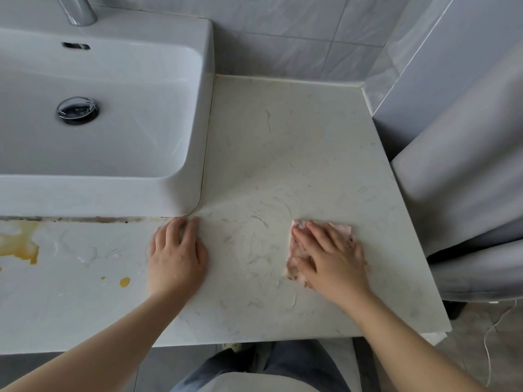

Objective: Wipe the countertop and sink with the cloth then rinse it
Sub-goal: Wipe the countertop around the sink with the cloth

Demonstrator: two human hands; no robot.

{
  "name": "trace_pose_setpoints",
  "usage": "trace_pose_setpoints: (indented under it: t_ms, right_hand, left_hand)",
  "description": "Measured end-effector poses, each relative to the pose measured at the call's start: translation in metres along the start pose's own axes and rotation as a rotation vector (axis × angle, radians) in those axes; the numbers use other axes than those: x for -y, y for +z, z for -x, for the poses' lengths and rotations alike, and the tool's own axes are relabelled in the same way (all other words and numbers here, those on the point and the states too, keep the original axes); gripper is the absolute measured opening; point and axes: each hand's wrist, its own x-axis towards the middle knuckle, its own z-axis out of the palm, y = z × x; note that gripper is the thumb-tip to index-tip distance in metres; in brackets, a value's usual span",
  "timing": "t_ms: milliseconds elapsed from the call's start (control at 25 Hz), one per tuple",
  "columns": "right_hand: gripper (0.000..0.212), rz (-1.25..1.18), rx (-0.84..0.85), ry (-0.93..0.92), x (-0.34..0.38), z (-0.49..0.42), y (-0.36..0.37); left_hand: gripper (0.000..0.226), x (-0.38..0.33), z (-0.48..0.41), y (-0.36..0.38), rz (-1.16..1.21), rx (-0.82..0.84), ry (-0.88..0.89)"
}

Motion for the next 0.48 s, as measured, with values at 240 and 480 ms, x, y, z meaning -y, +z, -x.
trace_pose_setpoints:
  t_ms: [240,480]
  right_hand:
    - [0.071,-0.070,-0.018,0.072,0.030,-0.005,0.011]
    - [0.064,-0.127,0.028,0.500,-0.082,-0.018,-0.001]
  left_hand:
    - [0.048,0.000,0.001,0.001,-0.005,-0.009,-0.007]
    - [0.047,0.001,0.000,0.001,-0.011,-0.008,0.000]
